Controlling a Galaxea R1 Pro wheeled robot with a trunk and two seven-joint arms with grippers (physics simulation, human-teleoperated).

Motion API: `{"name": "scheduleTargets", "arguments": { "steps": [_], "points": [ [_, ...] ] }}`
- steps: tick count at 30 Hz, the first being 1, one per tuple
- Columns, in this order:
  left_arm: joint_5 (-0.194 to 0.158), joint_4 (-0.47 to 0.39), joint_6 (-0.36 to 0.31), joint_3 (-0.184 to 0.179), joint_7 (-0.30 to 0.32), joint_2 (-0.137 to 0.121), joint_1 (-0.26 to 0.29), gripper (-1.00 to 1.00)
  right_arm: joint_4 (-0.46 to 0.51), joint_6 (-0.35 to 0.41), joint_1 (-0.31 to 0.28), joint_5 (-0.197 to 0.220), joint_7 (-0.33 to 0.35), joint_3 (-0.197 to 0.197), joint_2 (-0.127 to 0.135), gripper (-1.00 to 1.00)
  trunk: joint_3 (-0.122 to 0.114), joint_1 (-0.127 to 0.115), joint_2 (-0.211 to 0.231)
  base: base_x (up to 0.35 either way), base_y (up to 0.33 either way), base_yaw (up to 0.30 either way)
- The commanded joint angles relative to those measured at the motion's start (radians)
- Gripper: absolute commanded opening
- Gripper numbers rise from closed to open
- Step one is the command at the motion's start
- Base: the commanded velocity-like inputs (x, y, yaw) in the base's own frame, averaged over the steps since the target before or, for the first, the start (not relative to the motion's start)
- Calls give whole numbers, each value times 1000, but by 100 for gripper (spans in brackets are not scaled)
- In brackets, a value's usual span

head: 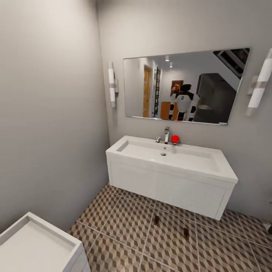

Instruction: Take the four mousetraps from the cabinet in the bathroom and place them on the bathroom floor. Make sure all four end up on the same floor surface, and ensure that at least two of them are either under or directly next to the same bathroom sink.

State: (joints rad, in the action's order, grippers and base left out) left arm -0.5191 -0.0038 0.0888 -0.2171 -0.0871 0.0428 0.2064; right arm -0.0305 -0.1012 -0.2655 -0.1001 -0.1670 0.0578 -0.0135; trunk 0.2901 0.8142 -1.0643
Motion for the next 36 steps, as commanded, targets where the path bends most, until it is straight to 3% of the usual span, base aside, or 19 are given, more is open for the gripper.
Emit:
{"name": "scheduleTargets", "arguments": {
  "steps": [1,36],
  "points": [
    [-8,1,2,-8,-3,3,1,100,-3,-3,-1,-9,-6,5,0,100,1,0,-1,0,0,281],
    [-9,0,5,-8,-3,3,1,100,-3,-3,-1,-9,-6,5,0,100,1,0,-1,0,0,281]
  ]
}}
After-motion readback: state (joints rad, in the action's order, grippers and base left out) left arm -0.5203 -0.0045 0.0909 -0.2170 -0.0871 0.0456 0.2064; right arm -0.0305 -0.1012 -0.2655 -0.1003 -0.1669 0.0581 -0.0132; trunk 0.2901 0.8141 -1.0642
